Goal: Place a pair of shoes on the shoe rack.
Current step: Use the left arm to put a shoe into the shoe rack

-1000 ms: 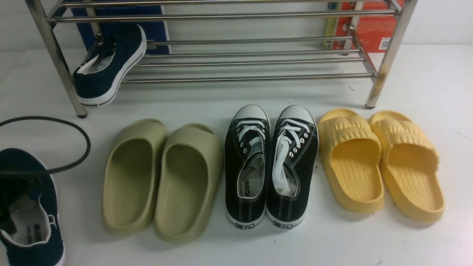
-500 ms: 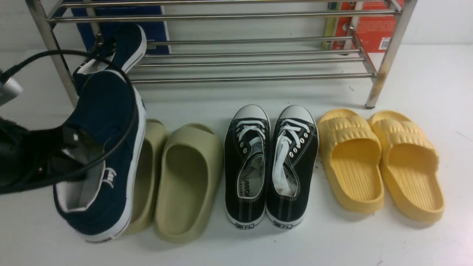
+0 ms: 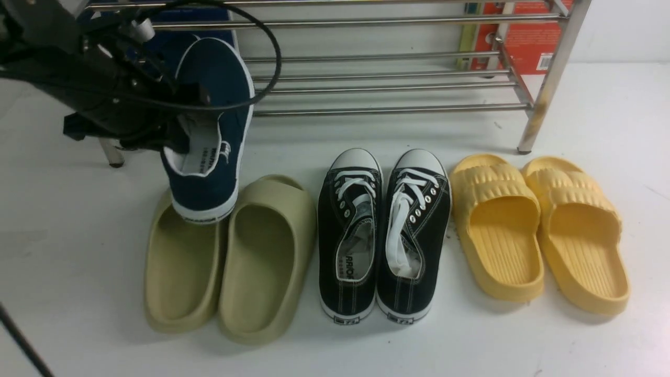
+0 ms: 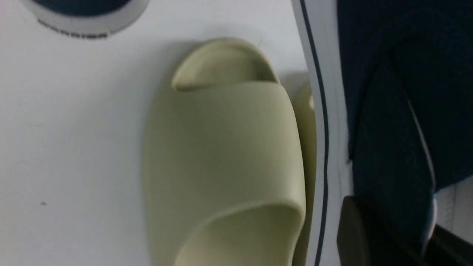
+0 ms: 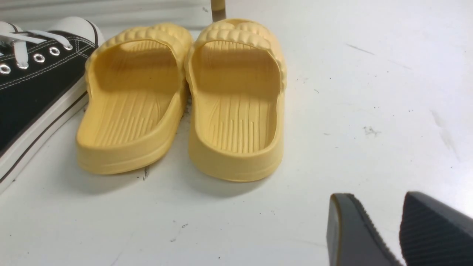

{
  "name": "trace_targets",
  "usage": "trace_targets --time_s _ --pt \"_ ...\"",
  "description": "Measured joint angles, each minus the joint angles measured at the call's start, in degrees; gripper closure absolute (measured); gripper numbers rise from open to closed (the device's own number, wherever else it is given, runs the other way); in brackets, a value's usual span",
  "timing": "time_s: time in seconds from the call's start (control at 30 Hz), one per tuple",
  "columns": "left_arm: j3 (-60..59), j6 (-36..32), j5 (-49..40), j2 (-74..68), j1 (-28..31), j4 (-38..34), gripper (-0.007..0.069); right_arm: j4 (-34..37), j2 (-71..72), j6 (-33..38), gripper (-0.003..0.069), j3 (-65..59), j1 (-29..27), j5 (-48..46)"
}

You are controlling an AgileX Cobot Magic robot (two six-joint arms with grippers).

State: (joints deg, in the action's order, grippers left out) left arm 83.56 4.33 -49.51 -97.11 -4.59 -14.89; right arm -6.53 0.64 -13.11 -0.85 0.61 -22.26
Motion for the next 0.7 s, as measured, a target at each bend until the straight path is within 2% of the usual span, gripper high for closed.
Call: trace_targets --time_s 0.5,0.7 --pt "17.8 2.3 -0.8 -15.5 -0.9 2.5 0.0627 0.0 0.0 0.1 0.0419 0.0 0.0 0.0" --pt "22.5 5.5 2.8 -19.3 -0.9 8.5 0.0627 0.0 0.0 0.1 0.0419 0.0 0.0 0.0"
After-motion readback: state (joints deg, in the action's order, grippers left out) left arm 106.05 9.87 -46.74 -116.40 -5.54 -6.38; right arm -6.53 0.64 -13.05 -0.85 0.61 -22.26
